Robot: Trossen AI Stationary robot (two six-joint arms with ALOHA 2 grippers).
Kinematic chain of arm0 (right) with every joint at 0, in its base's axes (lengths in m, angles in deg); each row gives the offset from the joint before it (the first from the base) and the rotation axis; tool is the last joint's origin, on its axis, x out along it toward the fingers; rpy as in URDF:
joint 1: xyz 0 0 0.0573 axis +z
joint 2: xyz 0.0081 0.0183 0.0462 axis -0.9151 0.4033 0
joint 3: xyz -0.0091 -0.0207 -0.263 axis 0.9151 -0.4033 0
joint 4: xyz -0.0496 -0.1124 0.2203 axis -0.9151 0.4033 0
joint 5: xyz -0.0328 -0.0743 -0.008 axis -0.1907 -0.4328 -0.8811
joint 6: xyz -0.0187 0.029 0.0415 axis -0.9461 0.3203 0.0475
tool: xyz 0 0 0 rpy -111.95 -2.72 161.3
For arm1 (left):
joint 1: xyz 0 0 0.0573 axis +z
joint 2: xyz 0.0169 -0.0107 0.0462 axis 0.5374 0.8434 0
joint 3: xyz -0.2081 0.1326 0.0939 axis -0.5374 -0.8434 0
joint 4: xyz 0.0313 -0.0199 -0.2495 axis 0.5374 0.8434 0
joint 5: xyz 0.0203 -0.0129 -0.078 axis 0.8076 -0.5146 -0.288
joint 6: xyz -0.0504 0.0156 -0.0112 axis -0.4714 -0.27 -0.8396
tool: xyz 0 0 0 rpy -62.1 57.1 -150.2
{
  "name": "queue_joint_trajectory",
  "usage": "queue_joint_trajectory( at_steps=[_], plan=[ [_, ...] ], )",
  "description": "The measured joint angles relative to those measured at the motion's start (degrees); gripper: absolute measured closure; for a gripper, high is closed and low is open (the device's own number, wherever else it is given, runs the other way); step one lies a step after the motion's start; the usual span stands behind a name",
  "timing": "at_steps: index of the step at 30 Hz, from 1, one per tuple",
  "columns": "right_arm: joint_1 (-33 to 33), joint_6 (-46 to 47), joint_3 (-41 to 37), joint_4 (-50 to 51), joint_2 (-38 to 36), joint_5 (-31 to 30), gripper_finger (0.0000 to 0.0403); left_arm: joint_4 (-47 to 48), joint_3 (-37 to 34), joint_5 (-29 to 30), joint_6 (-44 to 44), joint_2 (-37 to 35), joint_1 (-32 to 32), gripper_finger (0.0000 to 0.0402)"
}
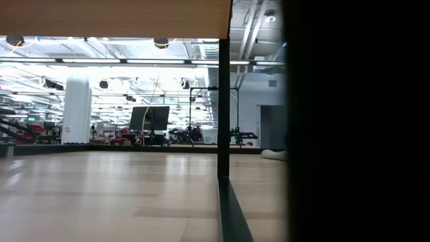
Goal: Stack small to large cups/mugs on shelf
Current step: Return to Home position
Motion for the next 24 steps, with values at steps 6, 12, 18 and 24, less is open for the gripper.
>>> queue_joint_trajectory(
  at_steps=[6,12,18,24],
  plan=[
    [0.1,-0.2,0.0,-2.3,0.0,0.0,0.0168,-5.3,-20.6,0.4,-5.9,-12.4,-0.2,0.0157],
    [1.7,-0.6,0.0,-2.7,0.0,0.2,0.0168,-28.4,-42.7,-7.7,6.3,-27.3,-0.6,0.0157],
    [3.1,-3.1,0.0,-7.2,0.0,6.8,0.0168,-53.3,-62.7,-16.8,21.9,-44.5,-0.5,0.0157],
    [2.5,-6.9,0.0,-16.4,0.0,14.2,0.0168,-60.4,-76.4,-15.8,25.3,-59.5,0.5,0.0157]
  ],
)
